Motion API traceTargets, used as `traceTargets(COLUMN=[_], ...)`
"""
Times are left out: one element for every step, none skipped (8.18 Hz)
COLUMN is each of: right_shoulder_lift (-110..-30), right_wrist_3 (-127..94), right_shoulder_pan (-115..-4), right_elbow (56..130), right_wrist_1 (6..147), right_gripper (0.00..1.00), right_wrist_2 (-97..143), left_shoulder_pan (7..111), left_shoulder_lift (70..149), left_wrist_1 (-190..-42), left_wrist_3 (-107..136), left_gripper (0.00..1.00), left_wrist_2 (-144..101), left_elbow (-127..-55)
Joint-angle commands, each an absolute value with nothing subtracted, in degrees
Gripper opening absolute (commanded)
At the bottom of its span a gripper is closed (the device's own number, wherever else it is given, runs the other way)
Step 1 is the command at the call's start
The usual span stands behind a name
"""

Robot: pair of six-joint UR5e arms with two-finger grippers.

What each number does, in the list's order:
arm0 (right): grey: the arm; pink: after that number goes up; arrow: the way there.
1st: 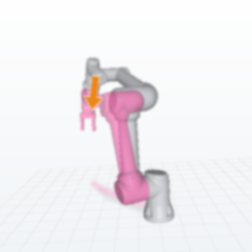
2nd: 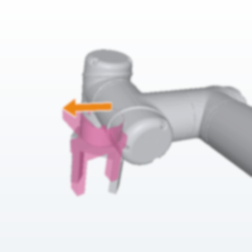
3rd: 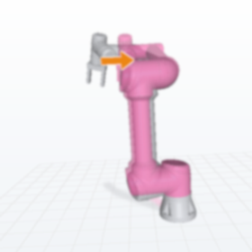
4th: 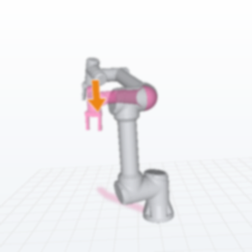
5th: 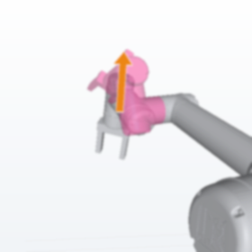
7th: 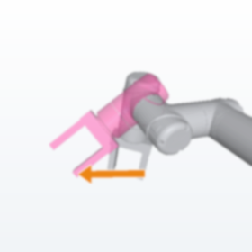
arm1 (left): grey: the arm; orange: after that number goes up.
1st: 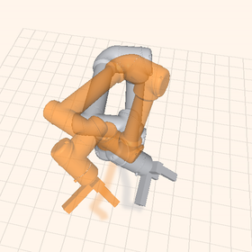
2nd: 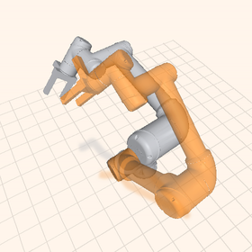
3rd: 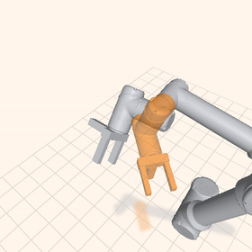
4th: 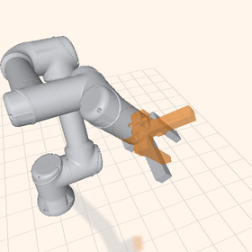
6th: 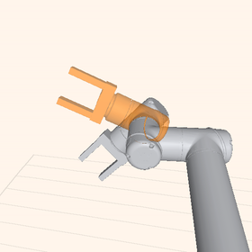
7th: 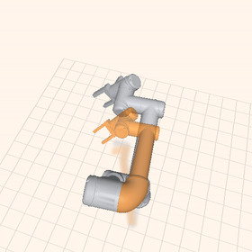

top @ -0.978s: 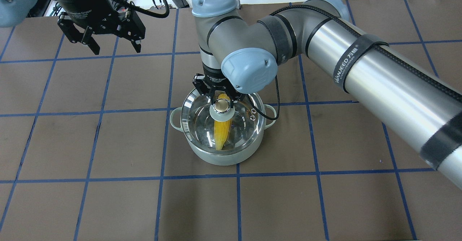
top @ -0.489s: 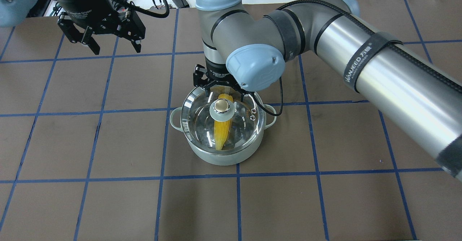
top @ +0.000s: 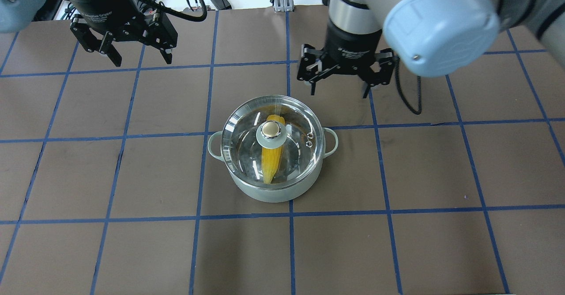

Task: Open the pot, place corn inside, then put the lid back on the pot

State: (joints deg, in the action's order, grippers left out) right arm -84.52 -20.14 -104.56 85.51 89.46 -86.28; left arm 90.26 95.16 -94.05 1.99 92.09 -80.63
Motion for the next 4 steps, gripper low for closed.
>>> traceTargets(right_shoulder_lift=[-91.7, -91.9, -92.0, -92.0], right_wrist_3=[-6.5, -3.4, -3.2, -3.2], right_shoulder_pan=[-93.7, -90.8, -90.4, -90.4], right_elbow=[85.5, 85.5, 85.5, 85.5], right_wrist_1=[82.7, 82.6, 82.4, 82.4], right_gripper=[1.0, 1.0, 1.0, 1.0], right_wrist_2=[-87.6, -87.7, -87.8, -87.8], left_shoulder_pan=[90.4, 90.4, 90.4, 90.4], left_shoulder_lift=[95.1, 95.0, 95.0, 95.0], left_wrist_1=[-94.0, -93.8, -93.7, -93.6], left_wrist_3=[1.9, 1.9, 1.9, 1.9], left_gripper=[1.0, 1.0, 1.0, 1.0], left_wrist_2=[91.9, 91.7, 91.8, 91.9], left_elbow=[-80.6, -80.6, -80.7, -80.6])
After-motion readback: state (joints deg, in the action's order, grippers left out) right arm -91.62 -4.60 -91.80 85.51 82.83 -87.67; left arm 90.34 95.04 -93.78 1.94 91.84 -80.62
